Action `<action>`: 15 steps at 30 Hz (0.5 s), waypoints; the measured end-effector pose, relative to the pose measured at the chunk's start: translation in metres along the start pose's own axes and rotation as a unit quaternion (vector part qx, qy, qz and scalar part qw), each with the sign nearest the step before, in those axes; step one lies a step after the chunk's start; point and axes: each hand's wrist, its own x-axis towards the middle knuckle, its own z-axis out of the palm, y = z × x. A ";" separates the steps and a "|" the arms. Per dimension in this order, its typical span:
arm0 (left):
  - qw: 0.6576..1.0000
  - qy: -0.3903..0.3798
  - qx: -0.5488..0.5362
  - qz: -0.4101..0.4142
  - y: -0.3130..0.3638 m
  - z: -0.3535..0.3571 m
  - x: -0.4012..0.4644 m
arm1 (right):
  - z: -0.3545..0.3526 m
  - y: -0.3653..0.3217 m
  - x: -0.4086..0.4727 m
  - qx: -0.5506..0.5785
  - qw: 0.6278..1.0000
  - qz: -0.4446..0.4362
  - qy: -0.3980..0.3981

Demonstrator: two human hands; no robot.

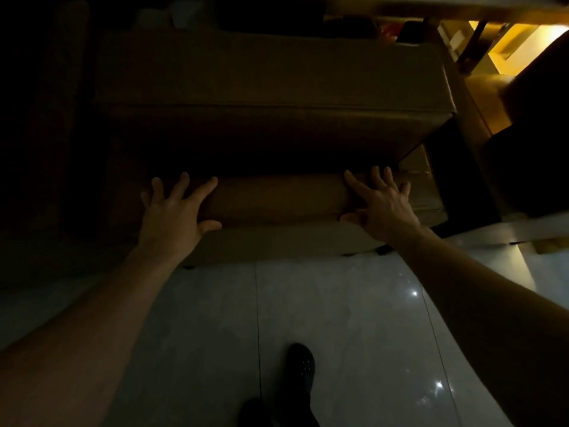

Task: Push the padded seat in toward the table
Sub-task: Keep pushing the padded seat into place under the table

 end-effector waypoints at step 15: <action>1.000 -0.001 -0.022 -0.011 -0.010 0.006 -0.007 | 0.008 -0.008 -0.015 0.001 1.000 -0.015 0.019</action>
